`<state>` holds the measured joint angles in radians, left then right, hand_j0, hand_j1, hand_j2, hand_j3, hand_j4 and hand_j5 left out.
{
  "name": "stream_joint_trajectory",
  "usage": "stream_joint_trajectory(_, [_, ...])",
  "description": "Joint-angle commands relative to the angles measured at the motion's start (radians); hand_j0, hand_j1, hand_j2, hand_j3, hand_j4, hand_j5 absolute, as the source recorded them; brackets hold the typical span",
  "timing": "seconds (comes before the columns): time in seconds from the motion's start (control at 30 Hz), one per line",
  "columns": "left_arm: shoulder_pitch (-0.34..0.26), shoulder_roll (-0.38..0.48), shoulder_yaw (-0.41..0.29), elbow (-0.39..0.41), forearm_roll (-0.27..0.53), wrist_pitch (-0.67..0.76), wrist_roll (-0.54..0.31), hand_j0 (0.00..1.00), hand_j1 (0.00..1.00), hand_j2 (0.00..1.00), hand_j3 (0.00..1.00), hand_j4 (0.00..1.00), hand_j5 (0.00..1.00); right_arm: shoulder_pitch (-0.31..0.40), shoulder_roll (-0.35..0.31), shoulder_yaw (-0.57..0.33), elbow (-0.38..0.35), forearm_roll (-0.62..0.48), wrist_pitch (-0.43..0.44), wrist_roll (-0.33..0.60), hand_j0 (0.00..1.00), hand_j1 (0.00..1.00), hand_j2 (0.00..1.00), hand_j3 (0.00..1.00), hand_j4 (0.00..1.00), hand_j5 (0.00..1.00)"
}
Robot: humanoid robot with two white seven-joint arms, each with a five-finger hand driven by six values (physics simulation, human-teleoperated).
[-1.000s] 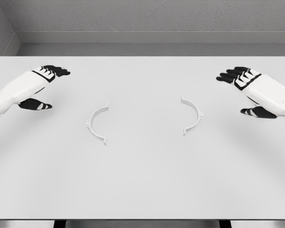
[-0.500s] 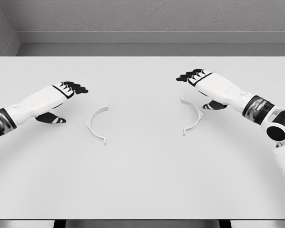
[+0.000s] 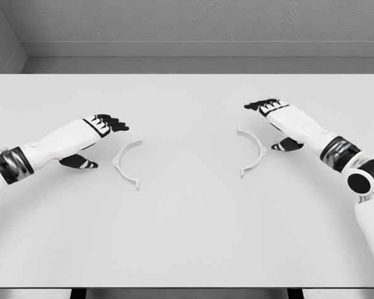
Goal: Assemble PVC drainage pipe clamps
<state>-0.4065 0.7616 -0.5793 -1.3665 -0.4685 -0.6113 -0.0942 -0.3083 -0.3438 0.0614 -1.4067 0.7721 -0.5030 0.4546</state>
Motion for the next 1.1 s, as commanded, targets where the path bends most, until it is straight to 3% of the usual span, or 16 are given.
stream_joint_trajectory(0.0, [0.000,-0.010,-0.001,0.000,0.007,0.000,0.001,1.00,1.00,1.00,1.00,1.00,1.00,0.000,0.000,0.000,-0.001,-0.010,-0.002,0.001,1.00,1.00,1.00,1.00,1.00,1.00])
stream_joint_trajectory(1.07, [-0.023,-0.085,-0.001,0.073,-0.002,0.000,0.001,1.00,1.00,1.00,1.00,1.00,1.00,-0.008,0.023,0.028,0.028,-0.002,-0.002,0.007,1.00,1.00,1.00,1.00,1.00,1.00])
